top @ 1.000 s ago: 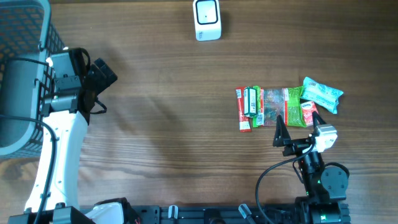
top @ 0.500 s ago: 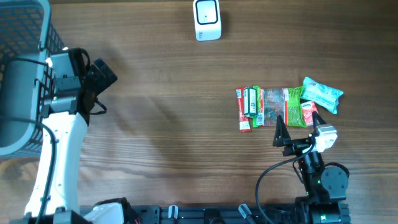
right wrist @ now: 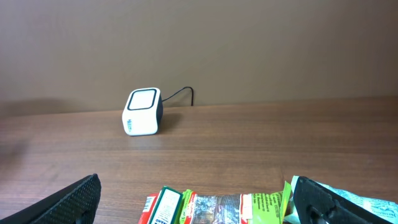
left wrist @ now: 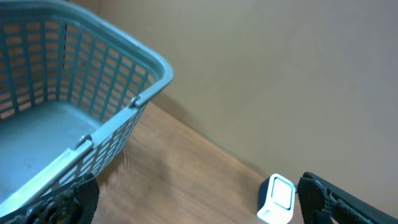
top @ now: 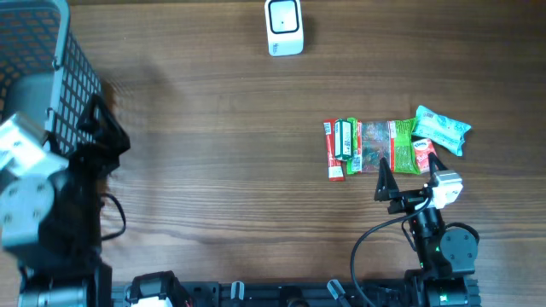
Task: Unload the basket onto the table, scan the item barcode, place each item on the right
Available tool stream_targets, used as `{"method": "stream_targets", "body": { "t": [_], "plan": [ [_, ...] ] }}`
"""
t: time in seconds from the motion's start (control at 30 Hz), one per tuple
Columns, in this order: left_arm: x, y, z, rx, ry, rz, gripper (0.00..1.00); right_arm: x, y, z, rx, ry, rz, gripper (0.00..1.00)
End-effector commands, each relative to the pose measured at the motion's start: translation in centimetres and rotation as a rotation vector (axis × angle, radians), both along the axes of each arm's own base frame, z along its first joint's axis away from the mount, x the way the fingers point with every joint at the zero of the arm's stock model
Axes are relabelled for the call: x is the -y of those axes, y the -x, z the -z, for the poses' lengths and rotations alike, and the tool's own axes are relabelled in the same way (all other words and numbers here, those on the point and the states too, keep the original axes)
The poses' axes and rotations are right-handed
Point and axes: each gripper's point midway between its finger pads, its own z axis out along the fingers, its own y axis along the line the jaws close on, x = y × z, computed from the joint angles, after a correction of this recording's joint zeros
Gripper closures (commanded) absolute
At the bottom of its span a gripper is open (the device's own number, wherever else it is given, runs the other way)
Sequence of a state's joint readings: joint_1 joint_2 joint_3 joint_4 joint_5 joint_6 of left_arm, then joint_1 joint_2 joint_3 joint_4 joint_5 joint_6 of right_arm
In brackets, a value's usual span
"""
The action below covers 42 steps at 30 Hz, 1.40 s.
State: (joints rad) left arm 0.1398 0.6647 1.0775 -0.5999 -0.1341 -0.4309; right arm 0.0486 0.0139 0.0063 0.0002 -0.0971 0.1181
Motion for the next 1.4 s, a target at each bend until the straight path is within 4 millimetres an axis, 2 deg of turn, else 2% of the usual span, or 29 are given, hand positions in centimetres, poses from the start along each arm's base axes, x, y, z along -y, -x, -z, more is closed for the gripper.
{"method": "stream_targets", "body": {
  "t": [0.0,0.1,0.23,0.3,0.43,0.47,0.53,0.6,0.73,0.8,0.87,0.97,1.3,1.37],
  "plan": [
    [0.0,1.4,-0.1,0.028,-0.011,-0.011,0.00,-0.1,0.0,-0.2,0.011,0.013,-0.005,0.00],
    [0.2,2.9,1.0,0.049,-0.013,-0.011,0.00,-0.1,0.0,-0.2,0.011,0.012,-0.005,0.00],
    [0.2,4.5,5.1,0.035,-0.014,-0.025,0.00,-0.1,0.0,-0.2,0.011,0.012,-0.005,0.00],
    [0.2,4.8,8.2,0.007,-0.011,-0.025,0.00,-0.1,0.0,-0.2,0.011,0.012,-0.005,0.00],
    [-0.1,6.0,15.9,-0.156,-0.001,-0.049,0.00,-0.1,0.0,-0.2,0.011,0.012,-0.005,0.00],
    [-0.4,6.2,17.3,-0.180,-0.002,-0.066,0.00,-0.1,0.0,-0.2,0.011,0.012,-0.005,0.00],
    [-0.4,6.0,18.6,-0.178,-0.001,-0.066,0.00,-0.1,0.0,-0.2,0.011,0.013,-0.005,0.00],
    [-0.2,5.2,17.8,-0.090,-0.006,-0.050,0.00,-0.1,0.0,-0.2,0.011,0.012,-0.005,0.00],
    [0.9,3.3,12.8,0.211,-0.036,0.024,0.00,-0.1,0.0,-0.2,0.011,0.013,-0.005,0.00],
    [1.6,3.1,10.6,0.345,-0.057,0.070,0.00,-0.1,0.0,-0.2,0.011,0.012,-0.005,0.00],
    [2.3,3.0,9.2,0.452,-0.077,0.107,0.00,-0.1,0.0,-0.2,0.011,0.012,-0.005,0.00],
    [2.5,2.8,9.4,0.491,-0.086,0.121,0.00,-0.1,0.0,-0.2,0.011,0.012,-0.005,0.00],
    [3.0,1.1,14.4,0.405,-0.065,0.167,0.00,-0.1,0.0,-0.2,0.011,0.013,-0.005,0.00],
    [3.0,0.7,15.8,0.373,-0.058,0.170,0.00,-0.1,0.0,-0.2,0.011,0.012,-0.005,0.00]
  ]
}}
